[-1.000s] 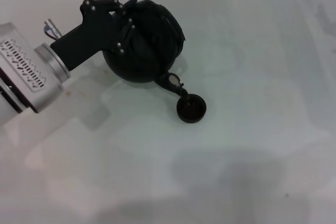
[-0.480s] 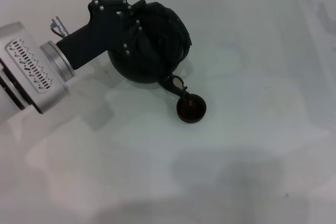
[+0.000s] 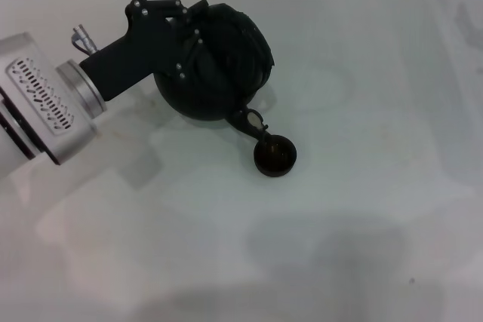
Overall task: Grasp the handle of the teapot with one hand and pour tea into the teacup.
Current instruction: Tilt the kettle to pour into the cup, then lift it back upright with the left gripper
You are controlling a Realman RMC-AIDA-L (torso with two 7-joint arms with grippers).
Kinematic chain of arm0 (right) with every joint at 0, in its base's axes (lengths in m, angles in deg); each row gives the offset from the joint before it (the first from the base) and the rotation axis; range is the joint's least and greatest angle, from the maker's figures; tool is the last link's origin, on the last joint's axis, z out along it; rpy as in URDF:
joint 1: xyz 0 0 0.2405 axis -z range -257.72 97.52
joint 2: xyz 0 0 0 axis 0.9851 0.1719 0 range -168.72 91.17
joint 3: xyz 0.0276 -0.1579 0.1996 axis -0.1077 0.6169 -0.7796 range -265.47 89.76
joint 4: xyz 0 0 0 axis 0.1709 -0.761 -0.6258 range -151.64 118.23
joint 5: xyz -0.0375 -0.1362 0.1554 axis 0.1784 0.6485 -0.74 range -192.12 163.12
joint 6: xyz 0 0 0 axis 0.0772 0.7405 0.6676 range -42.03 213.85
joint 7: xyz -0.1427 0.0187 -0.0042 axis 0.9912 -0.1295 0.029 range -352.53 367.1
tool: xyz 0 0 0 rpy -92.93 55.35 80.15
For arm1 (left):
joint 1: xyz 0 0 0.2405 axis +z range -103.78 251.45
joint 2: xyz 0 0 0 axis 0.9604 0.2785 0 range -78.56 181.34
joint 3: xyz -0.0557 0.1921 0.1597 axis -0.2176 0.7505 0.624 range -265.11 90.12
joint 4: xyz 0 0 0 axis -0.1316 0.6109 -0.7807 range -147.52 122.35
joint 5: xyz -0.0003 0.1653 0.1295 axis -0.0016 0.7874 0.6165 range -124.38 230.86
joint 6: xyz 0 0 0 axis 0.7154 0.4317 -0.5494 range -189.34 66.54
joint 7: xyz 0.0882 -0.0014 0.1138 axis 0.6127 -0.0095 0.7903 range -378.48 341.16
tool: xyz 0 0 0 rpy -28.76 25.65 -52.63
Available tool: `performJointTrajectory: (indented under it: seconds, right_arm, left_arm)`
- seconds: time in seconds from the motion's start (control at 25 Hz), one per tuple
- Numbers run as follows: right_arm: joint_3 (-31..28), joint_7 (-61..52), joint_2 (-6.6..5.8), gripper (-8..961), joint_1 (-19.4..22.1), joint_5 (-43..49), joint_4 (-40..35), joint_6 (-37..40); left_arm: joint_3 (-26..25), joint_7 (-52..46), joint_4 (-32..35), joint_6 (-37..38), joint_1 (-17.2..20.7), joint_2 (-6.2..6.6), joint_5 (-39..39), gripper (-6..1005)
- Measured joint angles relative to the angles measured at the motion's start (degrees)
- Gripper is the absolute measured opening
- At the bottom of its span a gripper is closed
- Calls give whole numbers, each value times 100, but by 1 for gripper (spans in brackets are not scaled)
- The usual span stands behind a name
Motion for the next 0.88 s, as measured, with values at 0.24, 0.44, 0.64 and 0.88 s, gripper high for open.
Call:
performJointTrajectory:
  seconds: [0.24,0.44,0.64,0.88]
  right_arm:
    - [0,0,0,874,6,0,0,0]
    - [0,0,0,874,13,0,31,0]
    - [0,0,0,874,16,0,41,0]
    - [0,0,0,874,26,0,48,0]
  left_arm:
    - [0,0,-1,1,30,0,0,101]
    - [0,-11,-28,24,39,-2,-18,100]
    - [-7,-67,-57,55,90,-18,-45,100]
    - [-50,-630,-63,58,136,-40,-57,101]
